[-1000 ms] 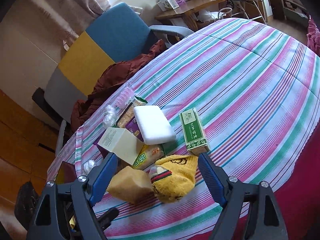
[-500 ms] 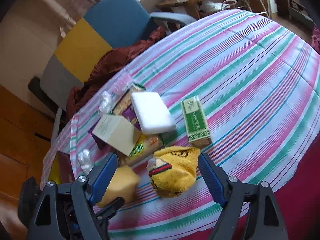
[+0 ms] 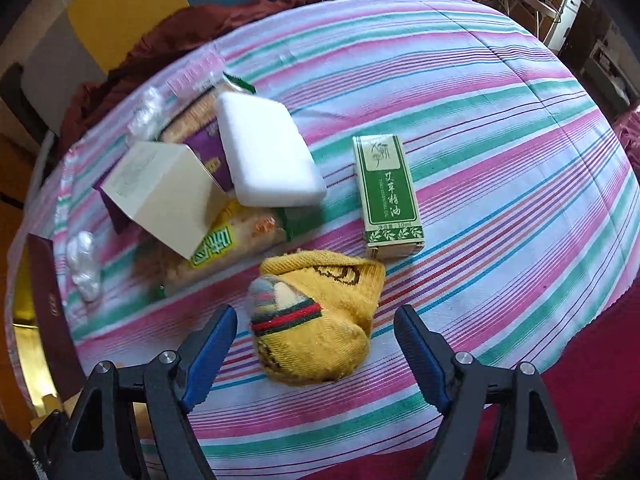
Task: Organize objects
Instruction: 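Grasp a yellow sponge with the left tool while the right tool grasps the yellow sock, then place the sponge and the yellow sock into the gold tray, opening both tools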
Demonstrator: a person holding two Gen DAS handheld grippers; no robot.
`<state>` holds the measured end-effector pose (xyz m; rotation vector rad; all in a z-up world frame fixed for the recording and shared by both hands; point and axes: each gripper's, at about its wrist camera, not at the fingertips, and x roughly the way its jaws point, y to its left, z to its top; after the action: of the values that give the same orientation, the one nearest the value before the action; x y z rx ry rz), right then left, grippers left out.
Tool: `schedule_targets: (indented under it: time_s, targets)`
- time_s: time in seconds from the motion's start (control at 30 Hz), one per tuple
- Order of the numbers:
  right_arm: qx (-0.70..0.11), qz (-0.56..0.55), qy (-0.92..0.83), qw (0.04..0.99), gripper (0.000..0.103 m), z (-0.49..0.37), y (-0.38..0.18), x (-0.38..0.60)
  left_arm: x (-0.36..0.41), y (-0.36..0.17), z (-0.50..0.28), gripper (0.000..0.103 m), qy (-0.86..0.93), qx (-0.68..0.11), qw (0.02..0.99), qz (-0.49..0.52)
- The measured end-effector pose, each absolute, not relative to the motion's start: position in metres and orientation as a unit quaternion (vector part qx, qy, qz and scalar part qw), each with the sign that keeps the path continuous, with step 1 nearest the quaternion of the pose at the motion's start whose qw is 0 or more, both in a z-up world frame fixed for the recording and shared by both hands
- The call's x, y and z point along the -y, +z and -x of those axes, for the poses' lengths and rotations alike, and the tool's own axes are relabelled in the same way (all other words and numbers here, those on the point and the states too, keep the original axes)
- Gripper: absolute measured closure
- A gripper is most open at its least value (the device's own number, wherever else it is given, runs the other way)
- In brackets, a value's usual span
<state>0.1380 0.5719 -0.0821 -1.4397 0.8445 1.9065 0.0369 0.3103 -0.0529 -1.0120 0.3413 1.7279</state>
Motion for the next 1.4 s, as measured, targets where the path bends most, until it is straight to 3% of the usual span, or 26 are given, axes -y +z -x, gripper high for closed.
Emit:
schedule_targets:
  time_s: [0.07,0.23,0.57,1.0,1.4]
  targets:
    - [-0.306,0.559,0.713,0.292,0.041,-0.134,-0.087,-0.569,-0.305,-0.050,-0.036,0.072,0.726,-0.136,0.526,0.421]
    - [-0.303,0.551,0.723,0.287,0.052,-0.139,-0.085,-0.567,-0.286,-0.037,-0.033,0.072,0.738,-0.114,0.523,0.410]
    - [-0.298,0.485,0.788,0.233,0.053,-0.164,-0.051,-0.529,-0.234,-0.012,-0.012,0.072,0.779,-0.067,0.481,0.396]
    - [-0.201,0.444,0.871,0.056,0.052,-0.050,0.017,-0.386,-0.114,0.018,0.039,0.072,0.864,0.017,0.333,0.378]
    - [-0.126,0.470,0.872,-0.047,0.052,0.037,0.014,-0.286,-0.016,-0.014,0.069,0.072,0.890,0.040,0.201,0.407]
